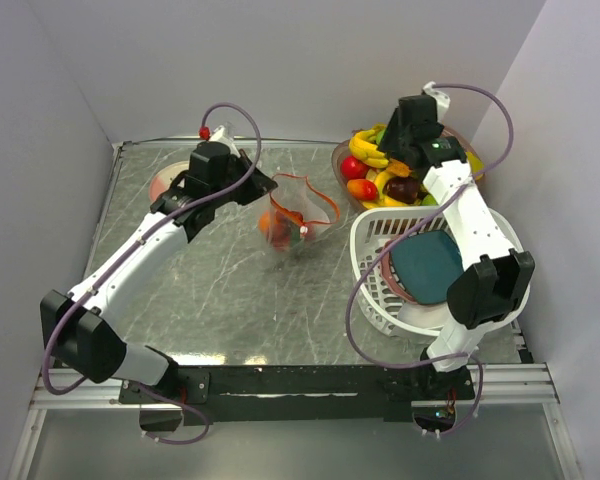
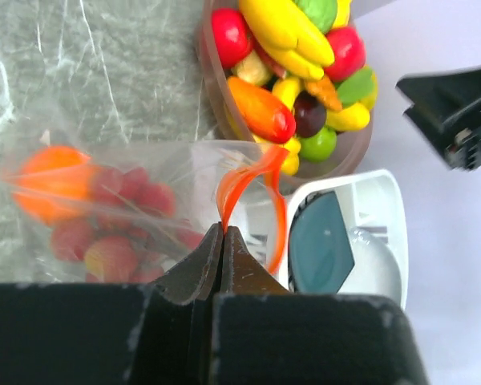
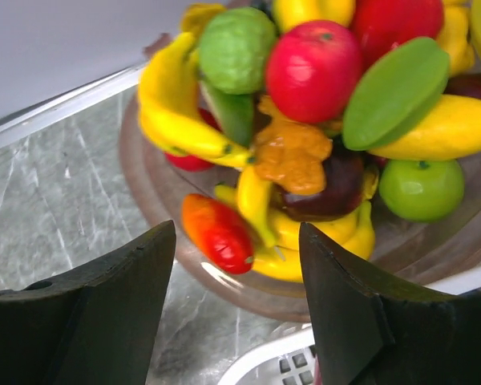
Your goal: Place the food in the zip-top bag and seal the zipper
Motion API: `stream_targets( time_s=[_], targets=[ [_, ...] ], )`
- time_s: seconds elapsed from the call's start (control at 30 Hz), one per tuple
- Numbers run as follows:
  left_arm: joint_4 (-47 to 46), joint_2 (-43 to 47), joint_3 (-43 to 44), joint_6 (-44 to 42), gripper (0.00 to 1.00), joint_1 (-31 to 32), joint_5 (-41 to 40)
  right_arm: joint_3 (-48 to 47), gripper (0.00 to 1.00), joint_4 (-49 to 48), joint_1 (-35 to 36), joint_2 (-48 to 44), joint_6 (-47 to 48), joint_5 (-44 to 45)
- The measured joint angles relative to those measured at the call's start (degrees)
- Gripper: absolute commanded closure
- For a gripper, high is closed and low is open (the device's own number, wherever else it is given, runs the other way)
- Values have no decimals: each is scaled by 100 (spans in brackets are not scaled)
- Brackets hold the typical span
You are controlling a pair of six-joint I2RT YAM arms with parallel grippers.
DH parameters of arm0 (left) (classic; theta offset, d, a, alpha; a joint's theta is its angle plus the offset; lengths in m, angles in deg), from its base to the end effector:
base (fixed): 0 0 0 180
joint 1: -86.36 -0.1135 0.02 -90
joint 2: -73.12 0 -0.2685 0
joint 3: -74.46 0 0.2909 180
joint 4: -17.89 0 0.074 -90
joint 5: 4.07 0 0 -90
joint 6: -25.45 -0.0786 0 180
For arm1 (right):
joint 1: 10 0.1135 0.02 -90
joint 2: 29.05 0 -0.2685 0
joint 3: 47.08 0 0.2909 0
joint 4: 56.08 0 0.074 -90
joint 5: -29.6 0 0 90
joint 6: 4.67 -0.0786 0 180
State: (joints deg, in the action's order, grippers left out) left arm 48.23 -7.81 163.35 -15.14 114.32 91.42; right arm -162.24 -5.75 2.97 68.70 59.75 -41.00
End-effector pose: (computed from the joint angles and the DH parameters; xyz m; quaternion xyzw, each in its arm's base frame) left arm 0.3556 -0.1973 0.3610 -0.1283 0.8204 -0.3785 0.4090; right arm 0.4523 0.0774 0.3861 0.1751 0.8518 0.0157 0.4934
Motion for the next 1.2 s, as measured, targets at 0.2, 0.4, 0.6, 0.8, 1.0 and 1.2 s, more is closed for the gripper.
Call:
stream_targets(
  time_s=[0.2,0.4,0.6,0.8,1.0,1.2],
  targets=[
    [-278,-125,-470,190,99,-337,334,345,33,-179,-634,105,-304,-645],
    [-282,-286,-555,238,99,-363,446,833,33,-557,-918,219,-664,-933],
    [-378,-286,-555,238,99,-389,485,1060,35,-953,-1217,463,-1086,-1172],
    [-400,-286,-555,238,99,-396,485,1165,39,-1322,-1285,763,-1478,-1412],
    [-402,-286,-555,238,99,-400,487,1163,55,-1532,-1285,1110,-1725,-1652],
    [-407,-295,-555,238,99,-400,518,1163,76,-1576,-1285,1180,-1873,-1781]
  ],
)
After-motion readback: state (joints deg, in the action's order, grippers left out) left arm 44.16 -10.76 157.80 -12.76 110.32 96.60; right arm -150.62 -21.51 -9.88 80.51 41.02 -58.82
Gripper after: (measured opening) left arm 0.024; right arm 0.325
